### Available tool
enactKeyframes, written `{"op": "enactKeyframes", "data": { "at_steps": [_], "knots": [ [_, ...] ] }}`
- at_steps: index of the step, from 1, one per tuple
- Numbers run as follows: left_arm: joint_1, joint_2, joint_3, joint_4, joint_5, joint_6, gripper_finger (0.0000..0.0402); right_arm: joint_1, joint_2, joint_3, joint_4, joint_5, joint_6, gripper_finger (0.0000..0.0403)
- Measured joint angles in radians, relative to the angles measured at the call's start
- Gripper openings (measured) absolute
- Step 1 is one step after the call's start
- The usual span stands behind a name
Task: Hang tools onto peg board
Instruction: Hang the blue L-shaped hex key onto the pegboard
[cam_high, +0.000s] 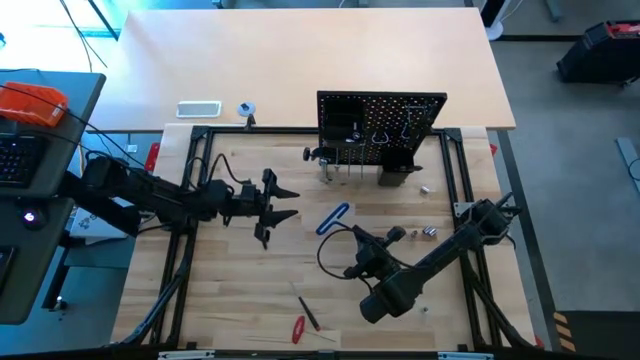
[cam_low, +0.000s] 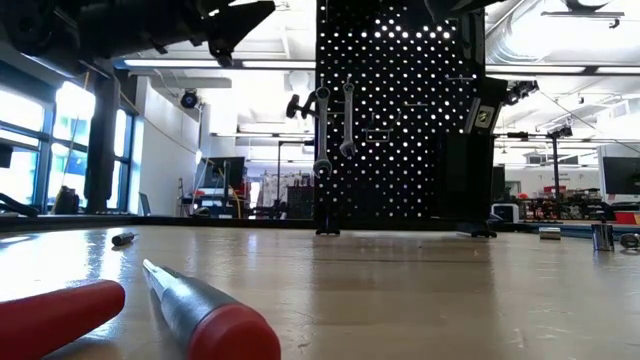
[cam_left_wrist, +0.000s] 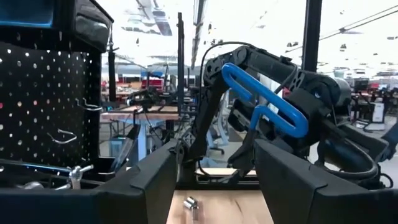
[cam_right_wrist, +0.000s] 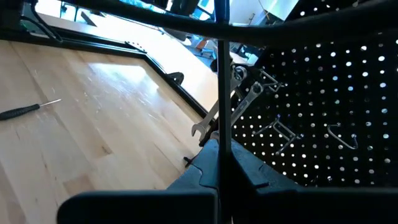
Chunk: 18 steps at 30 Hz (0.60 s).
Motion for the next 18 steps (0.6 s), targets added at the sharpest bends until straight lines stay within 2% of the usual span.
{"op": "enactKeyframes", "data": {
  "at_steps": [5, 9, 13, 18],
  "knots": [
    [0.002, 0.001, 0.01, 0.014, -0.031, -0.085, 0.02, -0.02, 0.0, 0.0, 0.022, 0.007, -0.029, 0.0],
    [0.002, 0.049, 0.061, 0.017, -0.019, -0.168, 0.02, -0.04, 0.0, 0.0, 0.137, 0.017, -0.202, 0.0],
    [0.0, 0.134, 0.122, 0.012, 0.001, -0.186, 0.02, -0.06, 0.0, 0.0, 0.278, 0.017, -0.403, 0.0],
    [-0.002, 0.219, 0.172, 0.024, 0.019, -0.21, 0.02, -0.068, 0.0, 0.0, 0.311, 0.021, -0.472, 0.0]
  ]
}}
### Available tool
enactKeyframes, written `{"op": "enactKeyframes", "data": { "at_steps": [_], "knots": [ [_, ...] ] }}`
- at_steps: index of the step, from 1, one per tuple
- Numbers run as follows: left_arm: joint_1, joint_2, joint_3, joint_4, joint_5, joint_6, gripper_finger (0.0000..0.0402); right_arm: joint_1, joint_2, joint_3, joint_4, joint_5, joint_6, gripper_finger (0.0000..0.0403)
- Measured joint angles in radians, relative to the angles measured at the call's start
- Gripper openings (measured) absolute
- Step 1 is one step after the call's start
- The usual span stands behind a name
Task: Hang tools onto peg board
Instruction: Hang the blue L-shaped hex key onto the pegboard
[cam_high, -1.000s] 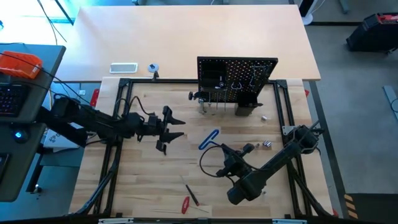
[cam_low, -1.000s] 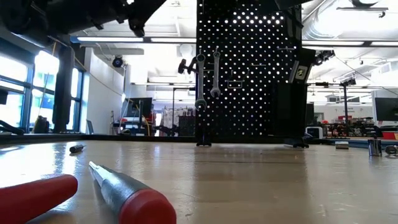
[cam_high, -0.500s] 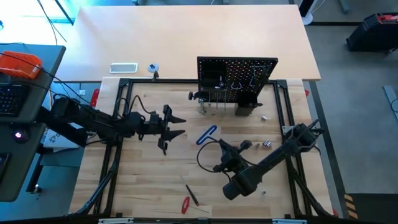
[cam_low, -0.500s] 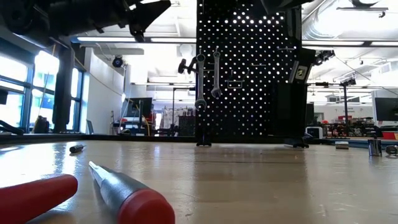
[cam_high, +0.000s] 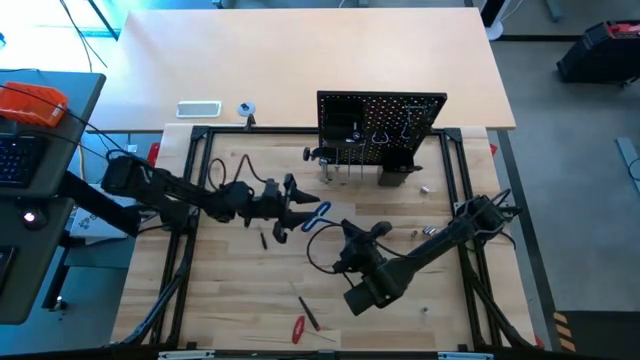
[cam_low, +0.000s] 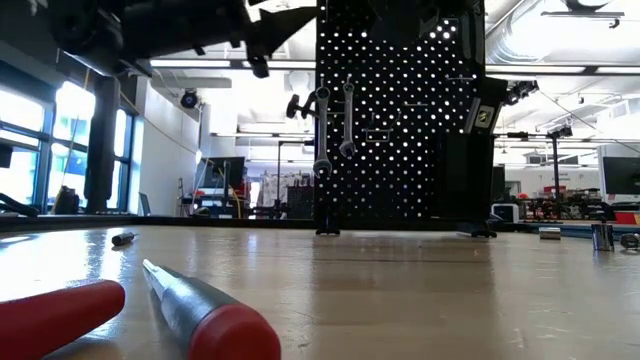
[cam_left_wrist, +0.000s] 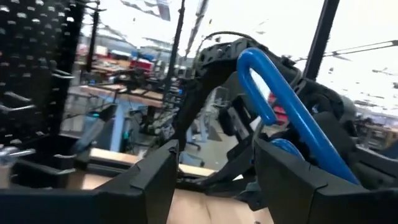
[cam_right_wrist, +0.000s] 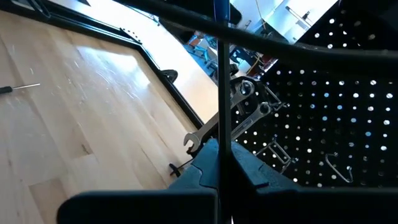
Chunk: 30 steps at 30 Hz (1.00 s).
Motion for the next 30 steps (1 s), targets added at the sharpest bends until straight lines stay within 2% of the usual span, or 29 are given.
{"op": "enactKeyframes", "data": {
  "at_steps": [4, 8, 13, 17, 20, 25, 30],
  "knots": [
    [0.0, 0.042, 0.028, 0.069, 0.06, -0.026, 0.02, -0.001, 0.0, 0.0, -0.013, 0.0, -0.001, 0.0],
    [0.009, 0.044, 0.031, 0.066, 0.04, -0.02, 0.02, -0.011, 0.0, -0.001, -0.027, -0.002, 0.004, 0.0],
    [0.058, -0.075, -0.015, 0.049, -0.003, 0.041, 0.02, -0.019, 0.0, -0.001, -0.037, -0.009, 0.008, 0.0],
    [0.075, -0.203, -0.042, -0.071, -0.025, 0.094, 0.02, -0.031, 0.0, -0.001, -0.045, -0.02, 0.01, 0.0],
    [0.073, -0.25, -0.05, -0.137, -0.014, 0.087, 0.02, -0.045, 0.0, -0.001, -0.048, -0.02, 0.008, 0.0],
    [0.047, -0.211, -0.051, -0.178, -0.001, 0.05, 0.02, -0.071, 0.0, -0.001, -0.049, -0.013, 0.007, 0.0],
    [0.03, -0.149, -0.051, -0.105, -0.01, 0.034, 0.02, -0.08, 0.0, -0.002, -0.048, -0.017, 0.0, 0.0]
  ]
}}
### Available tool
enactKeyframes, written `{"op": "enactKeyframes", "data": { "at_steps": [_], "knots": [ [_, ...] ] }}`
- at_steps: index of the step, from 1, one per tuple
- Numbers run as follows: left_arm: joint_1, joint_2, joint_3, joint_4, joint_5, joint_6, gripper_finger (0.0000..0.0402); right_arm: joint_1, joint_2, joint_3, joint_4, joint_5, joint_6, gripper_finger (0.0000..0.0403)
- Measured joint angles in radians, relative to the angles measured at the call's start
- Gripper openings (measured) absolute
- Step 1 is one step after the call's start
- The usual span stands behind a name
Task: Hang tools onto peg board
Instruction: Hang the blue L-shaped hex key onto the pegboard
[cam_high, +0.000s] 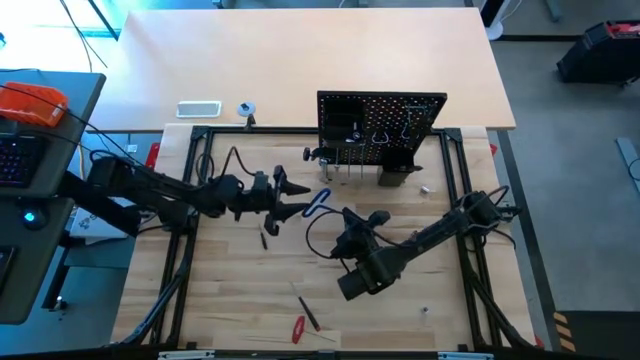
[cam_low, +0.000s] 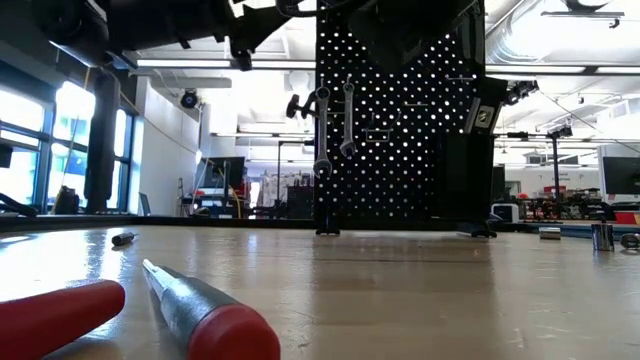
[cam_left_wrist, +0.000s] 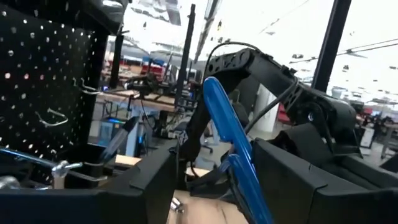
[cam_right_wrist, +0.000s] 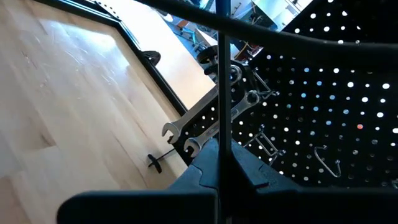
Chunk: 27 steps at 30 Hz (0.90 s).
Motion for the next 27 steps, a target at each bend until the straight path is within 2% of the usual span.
{"op": "enactKeyframes", "data": {
  "at_steps": [9, 17, 27],
  "knots": [
    [-0.006, 0.026, 0.006, 0.037, 0.012, 0.002, 0.02, 0.0, 0.0, 0.0, 0.0, -0.007, 0.002, 0.0],
    [-0.006, -0.003, 0.006, 0.037, 0.013, -0.002, 0.02, 0.0, 0.0, 0.0, 0.0, -0.003, -0.002, 0.0],
    [-0.033, -0.002, 0.006, -0.034, -0.006, -0.019, 0.02, -0.012, 0.0, 0.0, -0.001, -0.005, -0.003, 0.0]
  ]
}}
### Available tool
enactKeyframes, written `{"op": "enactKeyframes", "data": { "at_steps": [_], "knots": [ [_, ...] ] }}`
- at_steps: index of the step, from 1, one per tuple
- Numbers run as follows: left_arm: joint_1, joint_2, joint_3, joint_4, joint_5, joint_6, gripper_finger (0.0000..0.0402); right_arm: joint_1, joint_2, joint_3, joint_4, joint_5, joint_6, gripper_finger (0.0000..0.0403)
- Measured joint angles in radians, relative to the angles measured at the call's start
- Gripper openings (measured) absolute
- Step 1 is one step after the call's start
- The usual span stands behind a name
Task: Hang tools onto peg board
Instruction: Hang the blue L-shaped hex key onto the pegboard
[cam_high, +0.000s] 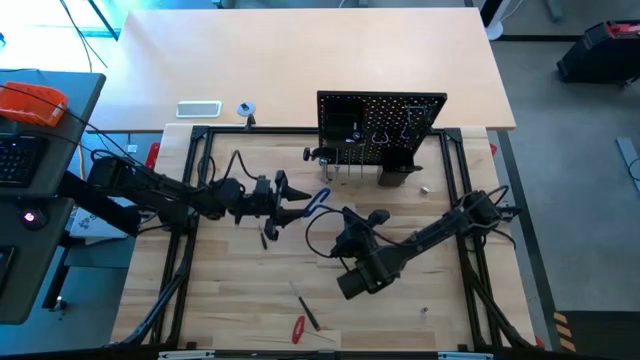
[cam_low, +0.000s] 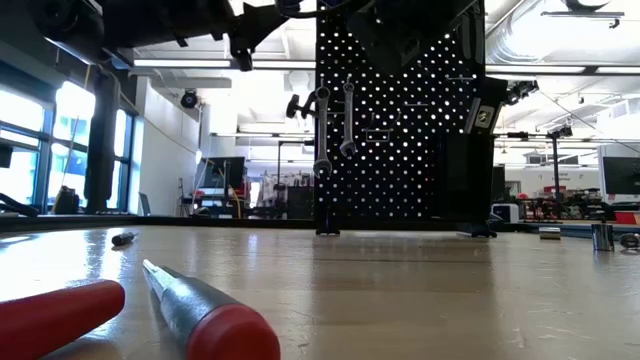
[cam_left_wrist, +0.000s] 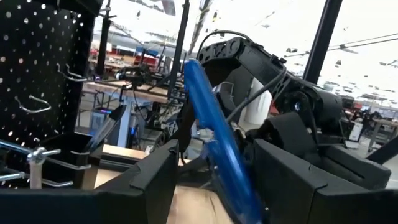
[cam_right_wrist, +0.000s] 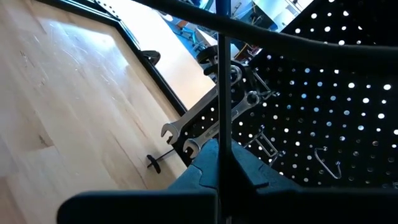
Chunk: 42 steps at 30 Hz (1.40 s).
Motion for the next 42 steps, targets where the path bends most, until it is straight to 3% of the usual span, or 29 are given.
{"op": "enactKeyframes", "data": {
  "at_steps": [14, 18, 25, 34, 37, 42],
  "knots": [
    [-0.024, 0.009, 0.085, -0.174, -0.09, 0.065, 0.0194, -0.012, 0.0, 0.0, 0.011, -0.006, 0.002, 0.0],
    [-0.025, 0.009, 0.085, -0.172, -0.104, 0.094, 0.0148, -0.012, 0.0, 0.0, 0.009, -0.019, 0.002, 0.0],
    [-0.049, 0.009, 0.085, -0.177, -0.107, 0.184, 0.0018, -0.015, 0.0, 0.0, 0.008, -0.025, -0.015, 0.0008],
    [-0.056, 0.006, 0.085, -0.175, -0.101, 0.266, 0.0012, -0.019, 0.0, 0.001, 0.01, -0.115, -0.013, 0.0025],
    [-0.056, -0.003, 0.085, -0.172, -0.093, 0.3, 0.0012, 0.005, 0.0, 0.006, 0.003, -0.104, -0.006, 0.0045],
    [-0.056, -0.035, 0.085, -0.185, -0.094, 0.366, 0.0012, 0.036, 0.0, 0.071, -0.12, -0.1, 0.077, 0.0119]
  ]
}}
